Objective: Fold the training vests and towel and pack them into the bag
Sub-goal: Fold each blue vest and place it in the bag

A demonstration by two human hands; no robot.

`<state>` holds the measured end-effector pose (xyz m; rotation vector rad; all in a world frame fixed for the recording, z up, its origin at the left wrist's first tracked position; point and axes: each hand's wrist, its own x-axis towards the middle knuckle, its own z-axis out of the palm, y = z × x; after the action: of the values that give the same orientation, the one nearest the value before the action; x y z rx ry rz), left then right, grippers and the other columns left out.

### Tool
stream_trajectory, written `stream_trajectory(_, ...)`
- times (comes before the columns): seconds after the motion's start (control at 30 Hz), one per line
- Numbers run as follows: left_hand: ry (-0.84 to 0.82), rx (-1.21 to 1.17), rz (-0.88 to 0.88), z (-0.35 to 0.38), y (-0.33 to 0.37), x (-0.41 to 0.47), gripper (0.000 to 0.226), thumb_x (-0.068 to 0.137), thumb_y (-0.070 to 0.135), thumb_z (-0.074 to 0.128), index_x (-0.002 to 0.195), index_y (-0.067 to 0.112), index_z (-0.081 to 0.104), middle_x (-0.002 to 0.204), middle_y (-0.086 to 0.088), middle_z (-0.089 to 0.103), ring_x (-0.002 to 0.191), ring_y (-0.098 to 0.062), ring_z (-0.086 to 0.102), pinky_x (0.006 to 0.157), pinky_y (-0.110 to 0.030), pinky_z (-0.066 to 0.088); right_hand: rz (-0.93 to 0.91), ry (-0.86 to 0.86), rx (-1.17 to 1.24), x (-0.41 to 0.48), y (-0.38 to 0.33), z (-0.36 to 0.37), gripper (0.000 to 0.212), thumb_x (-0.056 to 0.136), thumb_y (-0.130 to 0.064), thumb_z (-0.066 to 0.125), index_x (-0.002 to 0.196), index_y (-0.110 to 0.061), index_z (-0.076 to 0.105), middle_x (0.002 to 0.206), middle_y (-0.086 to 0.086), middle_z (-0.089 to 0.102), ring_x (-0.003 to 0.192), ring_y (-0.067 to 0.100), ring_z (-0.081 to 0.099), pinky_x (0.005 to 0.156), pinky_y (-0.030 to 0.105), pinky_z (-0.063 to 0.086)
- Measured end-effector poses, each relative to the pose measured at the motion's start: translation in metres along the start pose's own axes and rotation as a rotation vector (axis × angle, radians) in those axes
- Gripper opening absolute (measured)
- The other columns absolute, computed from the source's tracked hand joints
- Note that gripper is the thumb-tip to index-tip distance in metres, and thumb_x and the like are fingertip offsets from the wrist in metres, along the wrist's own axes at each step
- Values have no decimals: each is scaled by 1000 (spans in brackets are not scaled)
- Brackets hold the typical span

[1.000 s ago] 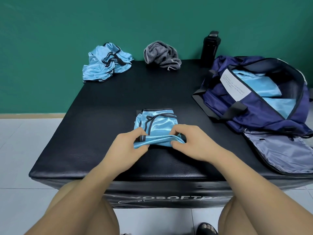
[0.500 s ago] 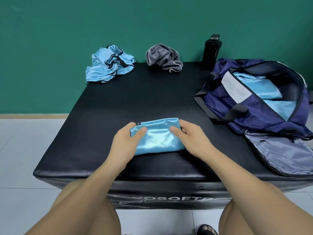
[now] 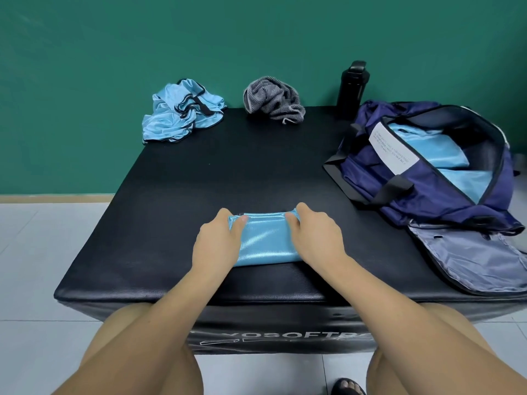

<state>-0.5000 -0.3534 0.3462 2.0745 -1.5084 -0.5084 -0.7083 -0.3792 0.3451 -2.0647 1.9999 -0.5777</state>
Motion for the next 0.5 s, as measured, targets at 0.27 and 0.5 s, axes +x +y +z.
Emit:
stream_trajectory(0.27,40,263,23,-1,-2,3,45,104,67,42,107,23,43,74,-2,62,69,-26,61,66,-41,53,-155,246,-203,12,14,29,18,97,-30,61,107,-15,58,94,4,52,80,28,47,72,43,41)
stream_trajectory(0.5,-42,59,-28,-6,5,4,51,102,68,46,84,21,39,101,1,47,73,-17,52,61,-36,39,-218,301,-213,14,19,45,13,101,-25,51,109,-19,61,103,2,53,89,28,47,79,42,39)
